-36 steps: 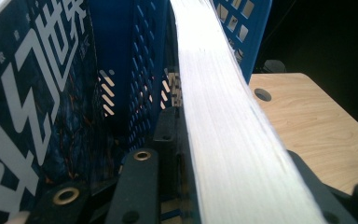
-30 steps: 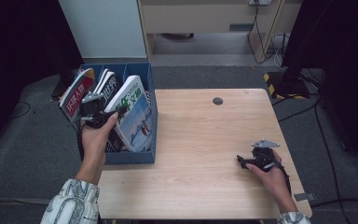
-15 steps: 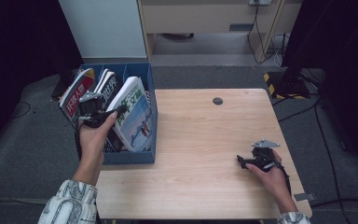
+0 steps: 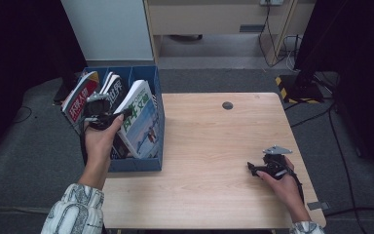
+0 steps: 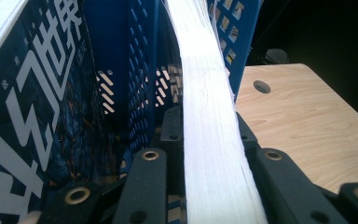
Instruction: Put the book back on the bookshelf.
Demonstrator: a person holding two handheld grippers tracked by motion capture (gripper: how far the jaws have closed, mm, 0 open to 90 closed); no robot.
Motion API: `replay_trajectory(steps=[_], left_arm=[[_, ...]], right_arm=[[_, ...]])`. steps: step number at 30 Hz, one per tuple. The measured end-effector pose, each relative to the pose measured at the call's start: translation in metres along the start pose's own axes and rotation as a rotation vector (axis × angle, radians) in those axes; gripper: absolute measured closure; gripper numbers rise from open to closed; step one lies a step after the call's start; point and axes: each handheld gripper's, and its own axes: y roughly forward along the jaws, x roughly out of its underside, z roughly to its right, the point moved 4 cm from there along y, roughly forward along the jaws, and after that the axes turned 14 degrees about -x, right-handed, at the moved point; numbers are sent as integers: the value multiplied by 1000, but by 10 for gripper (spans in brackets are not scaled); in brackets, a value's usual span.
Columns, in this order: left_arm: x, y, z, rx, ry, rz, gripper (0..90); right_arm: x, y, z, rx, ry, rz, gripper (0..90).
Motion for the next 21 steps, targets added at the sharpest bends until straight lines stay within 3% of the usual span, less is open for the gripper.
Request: replay_trajectory(steps=[21], left_arm=[[-17,2,10,-62,-3,46,733]], right_arm=[[0,0,0,1,2,2,103]])
